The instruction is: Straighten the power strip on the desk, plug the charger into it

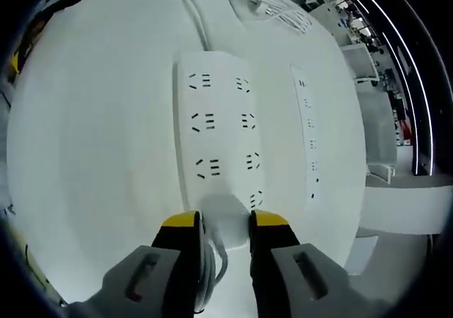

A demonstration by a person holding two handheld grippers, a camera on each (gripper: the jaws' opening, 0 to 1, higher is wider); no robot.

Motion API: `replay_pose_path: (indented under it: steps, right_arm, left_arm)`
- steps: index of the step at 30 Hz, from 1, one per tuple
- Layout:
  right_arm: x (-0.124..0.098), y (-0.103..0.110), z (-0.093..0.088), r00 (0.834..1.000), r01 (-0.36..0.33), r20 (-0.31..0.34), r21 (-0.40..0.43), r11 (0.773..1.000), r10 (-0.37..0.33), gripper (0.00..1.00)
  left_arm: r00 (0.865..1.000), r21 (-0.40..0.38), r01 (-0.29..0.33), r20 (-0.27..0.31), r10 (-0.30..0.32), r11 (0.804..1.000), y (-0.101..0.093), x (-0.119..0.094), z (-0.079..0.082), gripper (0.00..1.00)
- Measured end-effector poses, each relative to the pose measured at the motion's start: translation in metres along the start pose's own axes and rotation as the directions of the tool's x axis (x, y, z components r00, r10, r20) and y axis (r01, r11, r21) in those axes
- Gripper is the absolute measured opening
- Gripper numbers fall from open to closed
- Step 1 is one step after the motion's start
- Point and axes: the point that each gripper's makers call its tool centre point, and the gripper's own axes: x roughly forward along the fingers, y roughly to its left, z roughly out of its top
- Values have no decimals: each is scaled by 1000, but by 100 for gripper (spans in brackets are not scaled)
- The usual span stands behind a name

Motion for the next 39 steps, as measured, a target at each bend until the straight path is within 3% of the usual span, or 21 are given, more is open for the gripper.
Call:
replay_pose_path:
  steps: [7, 19, 23, 39]
  right_arm:
    - [2, -1, -1, 995, 36, -90, -45, 998, -40, 25]
    - [0, -6, 0, 999, 37, 27, -60, 998, -35, 28]
    - [0, -1, 1, 999, 15, 53, -24, 1000, -14, 38]
    - [-2, -4, 13, 986, 54, 154, 36, 998, -59, 78]
  left_arm:
    - [1000, 7, -6, -11, 6, 1000, 1, 1, -1, 98]
    - [1000, 14, -5, -16, 5, 1000, -1, -2, -2, 98]
    - [1000, 7, -2, -12, 2, 1000, -3, -4, -3, 98]
    - [1000, 5, 0, -2, 0, 1000, -4, -13, -1, 98]
